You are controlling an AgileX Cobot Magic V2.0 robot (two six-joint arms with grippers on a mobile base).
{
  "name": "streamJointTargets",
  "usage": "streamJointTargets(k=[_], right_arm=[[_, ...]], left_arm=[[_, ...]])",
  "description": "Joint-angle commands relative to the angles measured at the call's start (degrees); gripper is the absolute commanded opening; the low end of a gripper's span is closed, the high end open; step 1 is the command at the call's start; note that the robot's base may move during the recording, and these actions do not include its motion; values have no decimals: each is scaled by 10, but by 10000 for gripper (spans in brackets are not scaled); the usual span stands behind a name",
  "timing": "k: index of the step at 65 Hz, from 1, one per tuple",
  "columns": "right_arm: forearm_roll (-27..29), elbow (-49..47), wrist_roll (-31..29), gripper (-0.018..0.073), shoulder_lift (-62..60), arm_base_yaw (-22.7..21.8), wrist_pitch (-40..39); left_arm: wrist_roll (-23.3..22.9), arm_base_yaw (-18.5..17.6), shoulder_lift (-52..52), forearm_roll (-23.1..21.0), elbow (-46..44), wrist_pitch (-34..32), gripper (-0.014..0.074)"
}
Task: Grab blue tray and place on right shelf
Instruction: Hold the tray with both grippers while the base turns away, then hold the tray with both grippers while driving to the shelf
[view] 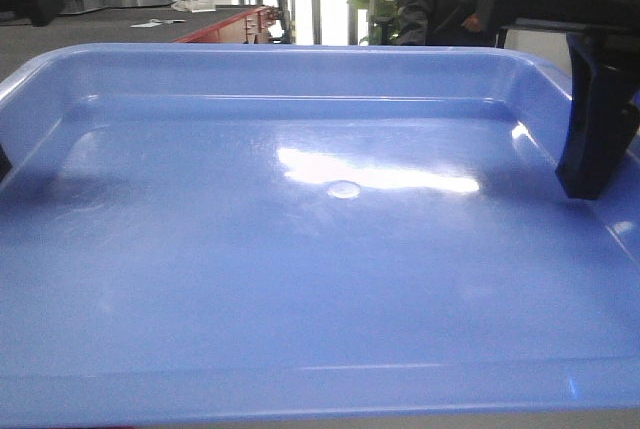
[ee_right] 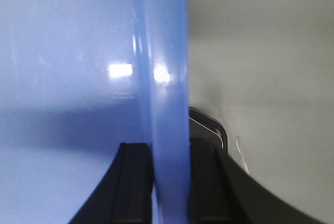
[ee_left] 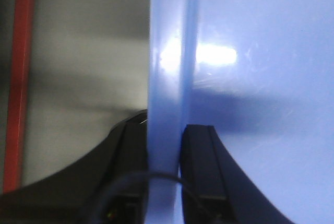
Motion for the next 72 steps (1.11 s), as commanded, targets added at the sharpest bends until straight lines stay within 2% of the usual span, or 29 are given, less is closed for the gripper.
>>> streamJointTargets(k=[1,72], right_arm=[[-14,-13,4,244,-15,-1,-15],[-14,-13,4,244,-15,-1,-16]], left_arm=[[-6,-7,-13,1,-16,-13,55],[-6,-7,-13,1,-16,-13,55]])
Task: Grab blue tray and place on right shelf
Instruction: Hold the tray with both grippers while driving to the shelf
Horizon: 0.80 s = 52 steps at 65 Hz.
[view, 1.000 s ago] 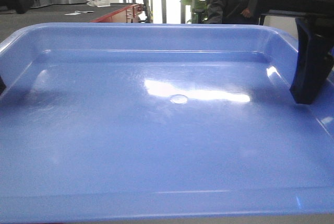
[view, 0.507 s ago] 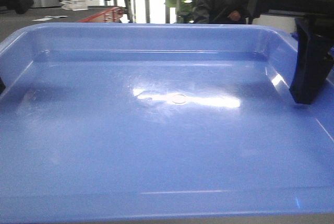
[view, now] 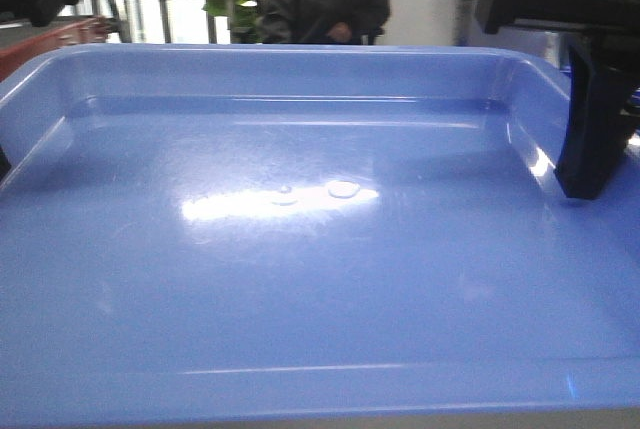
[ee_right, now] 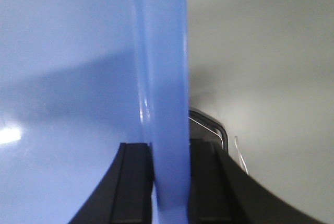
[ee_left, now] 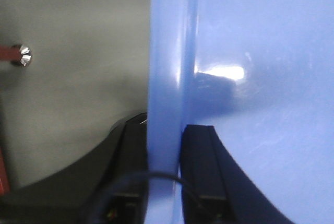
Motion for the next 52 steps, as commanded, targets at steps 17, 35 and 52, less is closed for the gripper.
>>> streamJointTargets(k=[17,35,52], right_arm=[[-14,-13,4,244,-15,-1,-15],[-14,-13,4,244,-15,-1,-15],[-14,-13,4,244,-15,-1,-15]], left_arm=[[-6,-7,-13,1,-16,-14,55],[-6,-7,-13,1,-16,-14,55],[-6,-7,-13,1,-16,-14,55]])
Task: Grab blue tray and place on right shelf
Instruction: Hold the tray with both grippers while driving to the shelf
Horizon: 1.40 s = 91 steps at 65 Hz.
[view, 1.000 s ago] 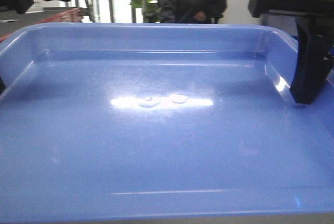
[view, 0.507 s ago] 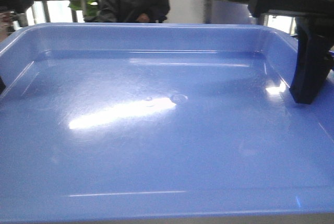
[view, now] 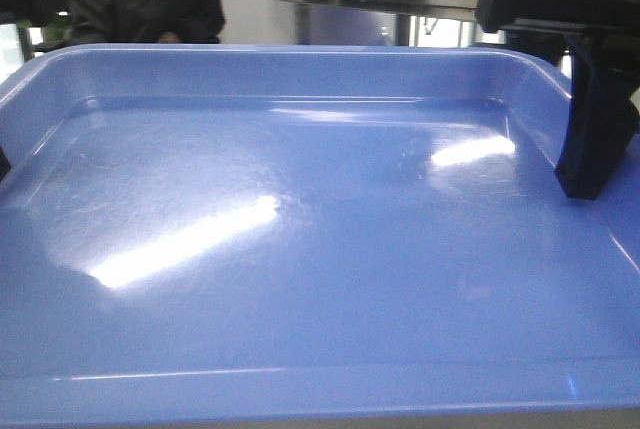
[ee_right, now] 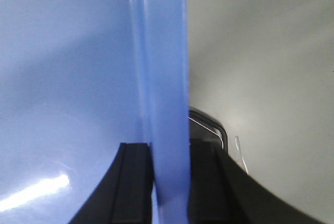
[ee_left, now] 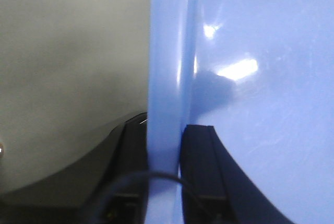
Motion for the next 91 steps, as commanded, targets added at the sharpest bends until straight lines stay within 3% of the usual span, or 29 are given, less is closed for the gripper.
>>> streamJointTargets(k=[1,91], right_arm=[[-14,-13,4,244,-15,-1,-15],[-14,-13,4,244,-15,-1,-15]], left_arm=[[-6,-7,-13,1,-16,-14,55],[-6,-7,-13,1,-16,-14,55]])
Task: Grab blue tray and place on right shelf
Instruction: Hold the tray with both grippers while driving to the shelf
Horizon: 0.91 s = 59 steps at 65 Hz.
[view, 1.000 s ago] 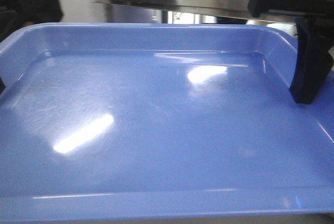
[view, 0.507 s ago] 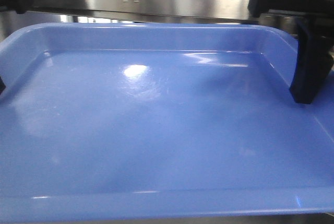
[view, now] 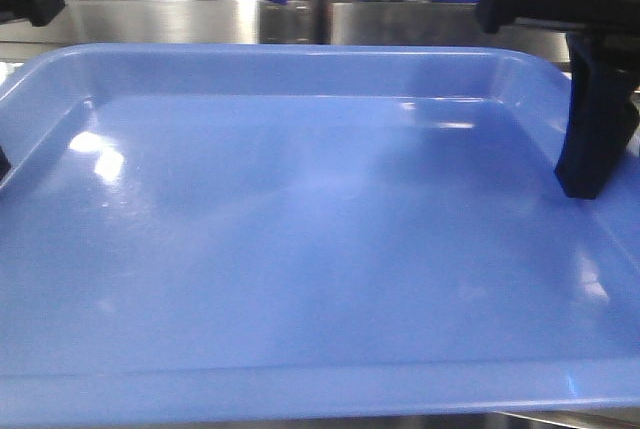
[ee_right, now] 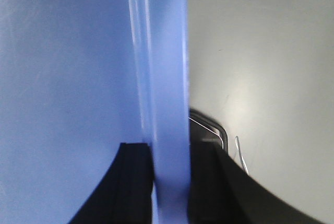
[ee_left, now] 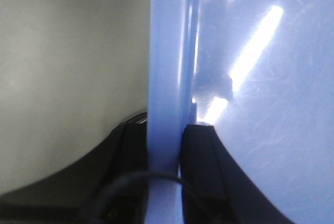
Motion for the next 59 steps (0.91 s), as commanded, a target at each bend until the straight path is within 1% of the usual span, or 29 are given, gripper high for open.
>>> streamJointTargets(k=[1,59], right_arm=[[-14,-13,4,244,-15,-1,-15],[-14,-13,4,244,-15,-1,-14]], left_arm=[[-6,-7,-13,1,-16,-14,55],[-6,-7,-13,1,-16,-13,55]])
